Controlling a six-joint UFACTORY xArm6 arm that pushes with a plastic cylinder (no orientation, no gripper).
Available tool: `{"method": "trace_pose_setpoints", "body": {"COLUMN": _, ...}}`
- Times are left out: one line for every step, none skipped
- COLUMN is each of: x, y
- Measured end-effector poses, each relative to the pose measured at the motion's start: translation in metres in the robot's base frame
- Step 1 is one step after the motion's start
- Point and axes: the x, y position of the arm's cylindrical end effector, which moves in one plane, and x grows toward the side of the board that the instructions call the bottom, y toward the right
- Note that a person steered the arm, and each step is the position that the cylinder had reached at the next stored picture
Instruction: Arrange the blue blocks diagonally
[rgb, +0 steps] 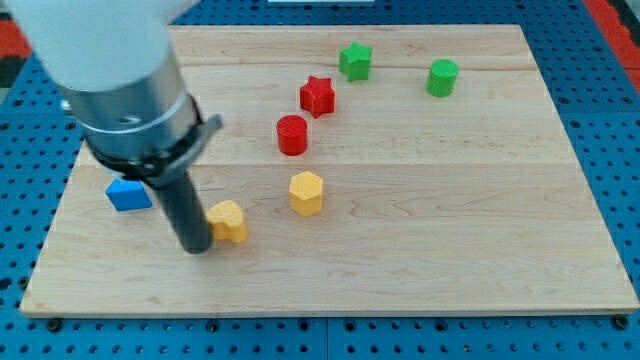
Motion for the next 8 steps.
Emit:
{"method": "trace_pose_setpoints", "body": {"x": 0.054, "y": -0.053}}
{"method": "trace_pose_setpoints", "body": {"x": 0.043, "y": -0.183}}
{"method": "trace_pose_setpoints", "body": {"x": 0.027, "y": -0.188}}
{"method": "trace_pose_setpoints", "body": {"x": -0.053, "y": -0.176}}
{"method": "trace_pose_setpoints", "body": {"x": -0.076, "y": -0.142}}
{"method": "trace_pose_setpoints", "body": {"x": -0.084, "y": -0.084}}
{"method": "trace_pose_setpoints", "body": {"x": -0.075, "y": -0.061}}
{"method": "trace_pose_setpoints", "body": {"x": -0.108, "y": -0.102}}
